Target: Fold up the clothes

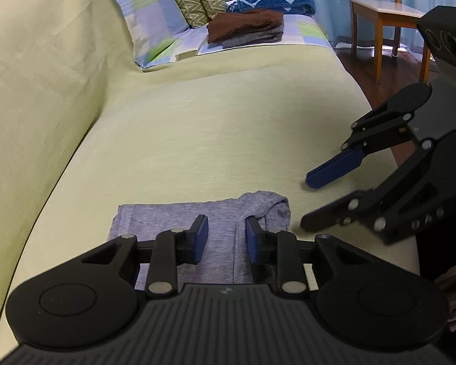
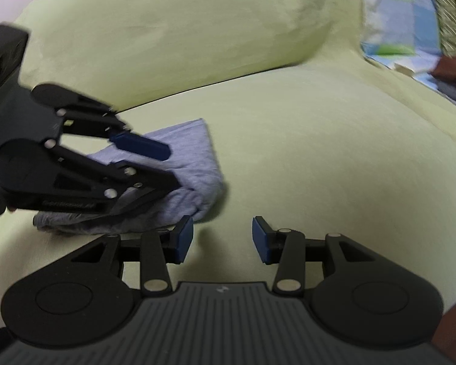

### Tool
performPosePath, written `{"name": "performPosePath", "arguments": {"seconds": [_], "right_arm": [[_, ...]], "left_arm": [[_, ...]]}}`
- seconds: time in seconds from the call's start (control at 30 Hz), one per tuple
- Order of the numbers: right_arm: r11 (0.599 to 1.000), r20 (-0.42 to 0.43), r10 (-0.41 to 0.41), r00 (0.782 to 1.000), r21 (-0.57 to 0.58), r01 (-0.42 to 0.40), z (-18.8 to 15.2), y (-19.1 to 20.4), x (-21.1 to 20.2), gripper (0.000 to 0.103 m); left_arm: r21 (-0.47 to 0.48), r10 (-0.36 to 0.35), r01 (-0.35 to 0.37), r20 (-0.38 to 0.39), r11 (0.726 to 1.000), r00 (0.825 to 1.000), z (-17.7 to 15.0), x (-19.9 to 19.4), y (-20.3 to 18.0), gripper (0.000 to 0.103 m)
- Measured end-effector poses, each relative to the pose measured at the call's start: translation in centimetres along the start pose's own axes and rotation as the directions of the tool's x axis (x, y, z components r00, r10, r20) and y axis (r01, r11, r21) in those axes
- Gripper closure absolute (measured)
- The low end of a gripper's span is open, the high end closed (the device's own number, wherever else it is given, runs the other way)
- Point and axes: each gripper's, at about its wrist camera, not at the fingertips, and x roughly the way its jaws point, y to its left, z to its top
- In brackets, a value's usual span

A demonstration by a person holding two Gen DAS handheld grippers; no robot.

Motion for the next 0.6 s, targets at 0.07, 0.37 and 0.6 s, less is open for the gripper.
{"name": "performPosePath", "arguments": {"seconds": [0.07, 0.37, 0.6], "right_arm": [[1.000, 0.003, -0.009, 1.000, -0.009, 0.009, 0.2, 0.4, 0.4, 0.064], [0.999, 0.020, -0.044, 0.999, 0.026, 0.044, 1.4, -0.2, 1.3, 0.101], [0.995, -0.013, -0.064, 0.998, 0.070, 0.065, 1.0, -1.3, 0.8, 0.103]], "left_arm": [[-0.002, -0.007, 0.007, 0.003, 1.000, 1.000, 0.1, 0.1, 0.3, 0.071], [0.011, -0.059, 0.059, 0.011, 0.998, 0.998, 0.1, 0.7, -0.1, 0.071], [0.039, -0.095, 0.096, -0.022, 0.995, 0.995, -0.8, 1.0, -1.3, 0.069]]}}
